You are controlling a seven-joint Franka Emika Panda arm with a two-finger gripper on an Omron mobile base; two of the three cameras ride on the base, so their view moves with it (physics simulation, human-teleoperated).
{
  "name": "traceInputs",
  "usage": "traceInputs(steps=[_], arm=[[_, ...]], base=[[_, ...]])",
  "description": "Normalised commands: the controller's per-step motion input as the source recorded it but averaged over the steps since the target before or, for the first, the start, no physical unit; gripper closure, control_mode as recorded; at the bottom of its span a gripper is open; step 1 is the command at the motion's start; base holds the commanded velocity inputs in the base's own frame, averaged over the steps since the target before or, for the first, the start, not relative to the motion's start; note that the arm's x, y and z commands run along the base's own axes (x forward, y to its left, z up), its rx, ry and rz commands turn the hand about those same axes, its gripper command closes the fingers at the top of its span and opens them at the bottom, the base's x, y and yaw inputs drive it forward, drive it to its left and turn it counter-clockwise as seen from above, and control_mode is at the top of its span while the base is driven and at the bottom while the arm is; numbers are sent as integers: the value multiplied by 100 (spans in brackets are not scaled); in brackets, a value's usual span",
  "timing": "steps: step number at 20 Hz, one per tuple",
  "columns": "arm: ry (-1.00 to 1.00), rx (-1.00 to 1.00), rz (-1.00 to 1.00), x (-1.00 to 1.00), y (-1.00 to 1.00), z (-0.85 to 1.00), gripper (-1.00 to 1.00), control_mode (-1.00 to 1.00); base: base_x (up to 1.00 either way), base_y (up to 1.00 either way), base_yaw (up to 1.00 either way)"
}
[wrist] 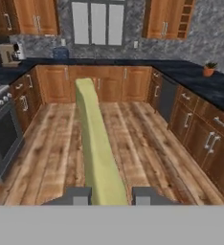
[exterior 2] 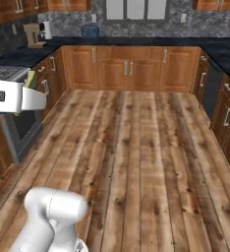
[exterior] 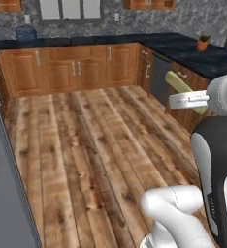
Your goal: Retrieve the butter from the fridge and place it on a plate on the dining table. Then retrieve the butter knife by the fridge and place it near the plate.
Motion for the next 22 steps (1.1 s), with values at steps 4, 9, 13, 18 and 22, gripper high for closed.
traceInputs(steps=[4, 9, 13, 18, 22], arm=[[0, 0, 0, 0, 0, 0, 100, 100], [0, 0, 0, 0, 0, 0, 100, 100], [0, 0, 0, 0, 0, 0, 100, 100], [0, 0, 0, 0, 0, 0, 100, 100], [0, 0, 0, 0, 0, 0, 100, 100]], base=[[0, -34, -59], [1, -48, -56], [48, -80, -35], [85, -96, -19], [87, -96, -15]])
